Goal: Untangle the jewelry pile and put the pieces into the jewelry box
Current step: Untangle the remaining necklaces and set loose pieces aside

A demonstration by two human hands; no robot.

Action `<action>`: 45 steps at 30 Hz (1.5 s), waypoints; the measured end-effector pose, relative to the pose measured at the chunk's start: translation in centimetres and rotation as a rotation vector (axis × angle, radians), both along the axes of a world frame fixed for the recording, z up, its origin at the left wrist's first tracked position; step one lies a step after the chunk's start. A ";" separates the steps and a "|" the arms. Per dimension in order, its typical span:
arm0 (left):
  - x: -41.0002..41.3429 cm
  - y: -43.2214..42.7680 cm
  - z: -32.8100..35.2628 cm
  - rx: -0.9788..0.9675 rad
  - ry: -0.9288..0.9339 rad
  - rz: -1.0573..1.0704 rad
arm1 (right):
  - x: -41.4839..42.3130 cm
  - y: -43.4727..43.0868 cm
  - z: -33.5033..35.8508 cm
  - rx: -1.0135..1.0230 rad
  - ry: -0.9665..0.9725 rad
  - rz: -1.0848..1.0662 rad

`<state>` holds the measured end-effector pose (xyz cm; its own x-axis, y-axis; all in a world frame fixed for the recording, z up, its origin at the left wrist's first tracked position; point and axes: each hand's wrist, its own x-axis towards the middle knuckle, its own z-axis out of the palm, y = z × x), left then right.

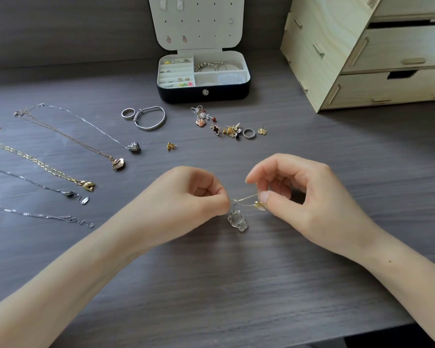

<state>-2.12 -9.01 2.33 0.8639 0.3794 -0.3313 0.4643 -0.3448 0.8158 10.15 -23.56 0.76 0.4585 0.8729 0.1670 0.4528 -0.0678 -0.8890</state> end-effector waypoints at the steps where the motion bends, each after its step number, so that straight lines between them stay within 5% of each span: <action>1: 0.0 0.0 0.0 -0.009 -0.004 -0.002 | 0.0 0.0 -0.1 0.005 -0.007 -0.005; 17: 0.0 0.3 0.4 -0.147 -0.012 -0.022 | -0.2 0.7 -1.8 -0.019 -0.599 -0.116; 45: -0.1 0.4 0.3 -0.105 0.000 -0.023 | -1.2 0.9 -1.4 -0.018 -0.503 -0.130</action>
<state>-2.23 -8.62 2.65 0.8720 0.3226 -0.3682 0.4573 -0.2681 0.8479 8.96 -22.68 -0.64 0.4298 0.8191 0.3799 0.8108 -0.1650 -0.5616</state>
